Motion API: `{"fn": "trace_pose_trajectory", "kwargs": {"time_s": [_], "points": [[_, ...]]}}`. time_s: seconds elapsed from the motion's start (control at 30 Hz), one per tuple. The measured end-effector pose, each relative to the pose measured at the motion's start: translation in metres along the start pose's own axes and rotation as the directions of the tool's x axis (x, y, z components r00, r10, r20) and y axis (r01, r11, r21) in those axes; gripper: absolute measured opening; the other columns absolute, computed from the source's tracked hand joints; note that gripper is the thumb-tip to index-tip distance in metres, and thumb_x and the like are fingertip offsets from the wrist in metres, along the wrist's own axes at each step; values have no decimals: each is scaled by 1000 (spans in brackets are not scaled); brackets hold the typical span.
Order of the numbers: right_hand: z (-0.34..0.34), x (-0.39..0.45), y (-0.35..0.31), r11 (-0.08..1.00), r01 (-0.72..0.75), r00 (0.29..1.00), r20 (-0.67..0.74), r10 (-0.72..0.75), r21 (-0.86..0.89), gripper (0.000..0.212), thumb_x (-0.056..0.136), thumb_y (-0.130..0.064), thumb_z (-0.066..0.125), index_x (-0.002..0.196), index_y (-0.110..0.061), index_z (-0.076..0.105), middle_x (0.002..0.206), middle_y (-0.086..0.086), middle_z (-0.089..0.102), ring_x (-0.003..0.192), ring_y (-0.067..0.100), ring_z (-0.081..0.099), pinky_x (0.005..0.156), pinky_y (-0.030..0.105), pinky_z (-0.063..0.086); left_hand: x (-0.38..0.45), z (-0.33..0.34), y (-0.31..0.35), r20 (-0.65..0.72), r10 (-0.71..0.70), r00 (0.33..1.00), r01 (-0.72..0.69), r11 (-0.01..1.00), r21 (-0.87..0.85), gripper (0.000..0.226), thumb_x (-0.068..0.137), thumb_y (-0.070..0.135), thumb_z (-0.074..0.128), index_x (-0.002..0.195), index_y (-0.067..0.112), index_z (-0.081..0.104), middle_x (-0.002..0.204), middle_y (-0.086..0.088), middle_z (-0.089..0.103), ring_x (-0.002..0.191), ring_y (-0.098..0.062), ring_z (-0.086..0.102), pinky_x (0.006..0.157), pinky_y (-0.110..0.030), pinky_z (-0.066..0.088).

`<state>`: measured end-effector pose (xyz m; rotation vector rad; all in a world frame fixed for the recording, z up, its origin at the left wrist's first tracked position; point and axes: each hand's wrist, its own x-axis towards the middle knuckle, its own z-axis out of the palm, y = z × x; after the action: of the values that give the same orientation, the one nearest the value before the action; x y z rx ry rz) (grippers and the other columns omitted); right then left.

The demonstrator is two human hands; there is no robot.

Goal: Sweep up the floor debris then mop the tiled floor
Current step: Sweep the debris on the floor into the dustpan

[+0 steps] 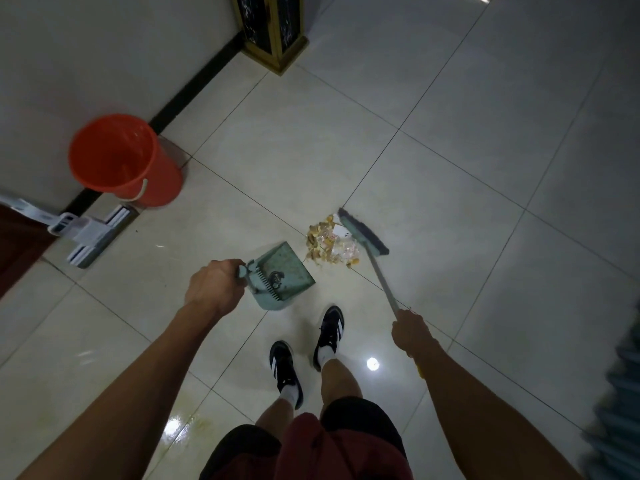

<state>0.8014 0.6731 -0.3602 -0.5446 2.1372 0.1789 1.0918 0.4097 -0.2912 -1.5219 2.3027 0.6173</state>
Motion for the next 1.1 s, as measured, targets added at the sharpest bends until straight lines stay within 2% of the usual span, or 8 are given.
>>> {"fn": "trace_pose_trajectory", "kwargs": {"time_s": [0.27, 0.57, 0.67, 0.73, 0.8, 0.87, 0.97, 1.1], "points": [[19, -24, -29, 995, 87, 995, 54, -89, 40, 29, 101, -15, 46, 124, -1, 55, 116, 17, 64, 98, 30, 69, 82, 37, 59, -4, 19, 5, 40, -7, 999, 10, 998, -56, 15, 90, 23, 67, 104, 27, 72, 95, -8, 73, 84, -34, 67, 70, -34, 50], [45, -52, -52, 979, 114, 968, 203, -147, 167, 22, 97, -8, 47, 112, -4, 62, 125, 17, 58, 107, 28, 60, 83, 29, 47, -2, 20, 0, 24, -9, 1000, 11, 997, -79, 17, 89, 25, 66, 104, 28, 72, 97, -11, 72, 87, -37, 67, 71, -35, 50], [57, -65, -57, 981, 148, 965, 197, -170, 123, 13, 94, -7, 51, 84, -13, 57, 98, 13, 58, 88, 22, 57, 81, 35, 52, -6, 22, -2, -6, 1, 1000, -1, 997, -83, 16, 88, 24, 66, 102, 28, 72, 95, -12, 72, 85, -38, 66, 67, -34, 47], [57, -72, -59, 979, 157, 965, 192, -180, 126, 30, 95, -9, 51, 71, -26, 46, 83, 6, 56, 78, 23, 56, 71, 33, 53, -8, 21, -4, -19, -2, 1000, 0, 996, -94, 15, 88, 23, 65, 100, 28, 72, 93, -12, 72, 81, -37, 66, 65, -33, 42], [53, -81, -57, 974, 129, 959, 228, -170, 186, 28, 97, -9, 48, 74, -25, 50, 72, 0, 52, 64, 18, 55, 59, 29, 50, -10, 18, -6, -19, -22, 1000, 20, 992, -124, 13, 88, 23, 65, 98, 27, 72, 92, -11, 71, 79, -36, 64, 64, -32, 41], [45, -89, -54, 954, 88, 964, 216, -155, 288, 18, 98, -11, 47, 91, -8, 63, 66, 4, 53, 53, 18, 53, 48, 28, 49, -12, 15, -10, -17, -47, 999, 44, 987, -153, 12, 87, 23, 65, 97, 26, 72, 93, -11, 71, 80, -36, 64, 65, -32, 41], [39, -95, -49, 914, 4, 977, 191, -90, 405, 27, 97, -15, 47, 112, 4, 58, 63, 8, 49, 49, 17, 46, 43, 25, 42, -22, 13, -19, -4, -59, 998, 58, 983, -172, 14, 86, 22, 65, 98, 25, 73, 94, -11, 71, 78, -35, 62, 66, -32, 41], [35, -101, -57, 877, 4, 982, 164, -94, 480, 18, 97, -16, 48, 103, -6, 62, 61, 7, 51, 42, 13, 48, 44, 24, 44, -40, 14, -34, 0, -73, 997, 72, 979, -190, 17, 85, 22, 65, 100, 24, 73, 98, -12, 71, 86, -37, 66, 67, -31, 42]]}}
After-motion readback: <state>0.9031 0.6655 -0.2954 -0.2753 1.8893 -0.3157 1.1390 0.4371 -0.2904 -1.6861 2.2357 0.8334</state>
